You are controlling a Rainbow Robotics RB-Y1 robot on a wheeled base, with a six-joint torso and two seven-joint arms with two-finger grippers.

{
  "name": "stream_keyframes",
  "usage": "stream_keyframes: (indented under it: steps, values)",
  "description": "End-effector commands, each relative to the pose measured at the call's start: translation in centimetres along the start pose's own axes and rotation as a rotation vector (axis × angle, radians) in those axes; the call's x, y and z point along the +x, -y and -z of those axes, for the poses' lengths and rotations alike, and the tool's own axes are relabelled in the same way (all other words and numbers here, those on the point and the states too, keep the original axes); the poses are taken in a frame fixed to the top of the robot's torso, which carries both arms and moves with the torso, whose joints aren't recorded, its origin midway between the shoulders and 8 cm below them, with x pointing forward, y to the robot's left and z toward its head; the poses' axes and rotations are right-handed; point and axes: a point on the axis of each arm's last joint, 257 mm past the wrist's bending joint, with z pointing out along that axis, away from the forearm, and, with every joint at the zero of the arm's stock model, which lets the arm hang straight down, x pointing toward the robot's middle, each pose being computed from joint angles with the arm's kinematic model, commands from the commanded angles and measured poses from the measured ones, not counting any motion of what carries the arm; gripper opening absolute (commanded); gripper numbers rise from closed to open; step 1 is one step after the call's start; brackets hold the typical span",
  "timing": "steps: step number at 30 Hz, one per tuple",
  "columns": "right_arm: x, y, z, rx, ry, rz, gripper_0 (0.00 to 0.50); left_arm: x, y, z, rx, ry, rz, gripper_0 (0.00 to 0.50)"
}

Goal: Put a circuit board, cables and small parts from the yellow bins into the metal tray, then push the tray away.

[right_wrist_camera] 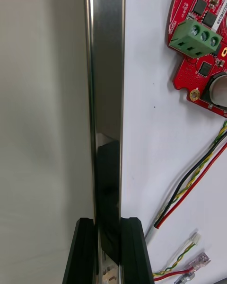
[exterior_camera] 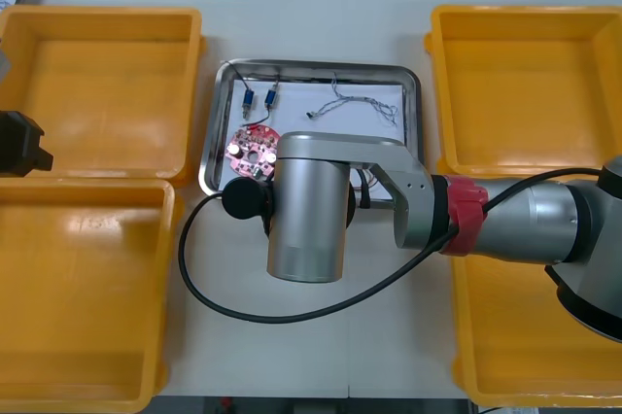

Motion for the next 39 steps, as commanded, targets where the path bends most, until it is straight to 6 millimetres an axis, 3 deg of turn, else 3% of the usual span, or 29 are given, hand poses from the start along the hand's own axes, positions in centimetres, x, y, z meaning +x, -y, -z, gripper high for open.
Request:
stream_keyframes:
  steps: [1, 26, 39]
  values:
    - [-0.4, 3.5, 0.3, 0.065, 0.001, 0.038, 0.000, -0.3, -1.6, 1.2, -0.045, 0.025, -0.088, 0.500]
    - [0.2, 10.6, -1.3, 0.162, -0.015, 0.106, 0.000, -0.3, -1.6, 1.2, -0.045, 0.025, -0.088, 0.500]
    - [-0.4, 15.1, -3.4, 0.220, 0.049, 0.096, 0.000, -0.3, -1.6, 1.2, -0.045, 0.025, -0.088, 0.500]
